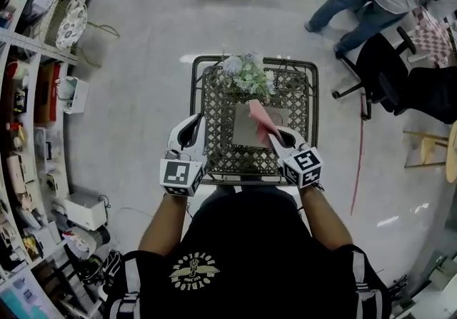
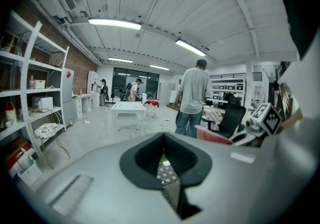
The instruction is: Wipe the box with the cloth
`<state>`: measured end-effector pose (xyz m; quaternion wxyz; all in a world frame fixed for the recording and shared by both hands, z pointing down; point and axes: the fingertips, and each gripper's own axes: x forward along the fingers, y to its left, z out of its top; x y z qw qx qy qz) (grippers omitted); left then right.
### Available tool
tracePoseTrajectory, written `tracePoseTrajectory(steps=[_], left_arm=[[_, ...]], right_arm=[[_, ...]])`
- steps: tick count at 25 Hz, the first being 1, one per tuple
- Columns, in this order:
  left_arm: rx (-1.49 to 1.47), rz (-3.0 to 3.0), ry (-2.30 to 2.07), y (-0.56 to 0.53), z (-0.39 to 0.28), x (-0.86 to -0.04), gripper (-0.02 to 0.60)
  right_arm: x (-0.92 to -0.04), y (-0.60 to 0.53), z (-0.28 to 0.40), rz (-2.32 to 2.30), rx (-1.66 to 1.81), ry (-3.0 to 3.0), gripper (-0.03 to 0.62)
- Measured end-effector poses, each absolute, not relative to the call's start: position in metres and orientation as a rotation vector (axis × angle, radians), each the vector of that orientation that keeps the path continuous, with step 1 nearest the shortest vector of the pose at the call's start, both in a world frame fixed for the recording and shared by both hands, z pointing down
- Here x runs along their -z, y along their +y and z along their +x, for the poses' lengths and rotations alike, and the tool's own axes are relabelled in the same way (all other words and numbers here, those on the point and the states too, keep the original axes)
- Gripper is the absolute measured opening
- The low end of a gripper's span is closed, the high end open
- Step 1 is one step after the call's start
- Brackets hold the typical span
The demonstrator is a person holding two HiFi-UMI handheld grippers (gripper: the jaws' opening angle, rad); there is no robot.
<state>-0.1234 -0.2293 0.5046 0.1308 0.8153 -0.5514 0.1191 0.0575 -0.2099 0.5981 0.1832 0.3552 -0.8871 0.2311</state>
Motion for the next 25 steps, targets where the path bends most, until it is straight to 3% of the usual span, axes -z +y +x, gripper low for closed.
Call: tracePoseTrajectory(steps=[13, 20, 25], left_arm=[[-0.408, 2.173, -1.841, -0.175, -0.203, -0.506, 0.000], [-0.442, 2.115, -1.870, -0.145, -0.203, -0.509, 0.000], [-0.462, 2.142, -1.813, -0.137, -0.180, -0.507, 0.000]], right_arm=[[-0.727, -0.227, -0.034, 0.729, -0.782, -2.349, 0.017], [-0.836, -0.233, -0.026, 0.792, -0.858, -2.082, 0.017], [-0.860, -0.234, -0.004, 0.859, -0.829, -1.971, 0.017]])
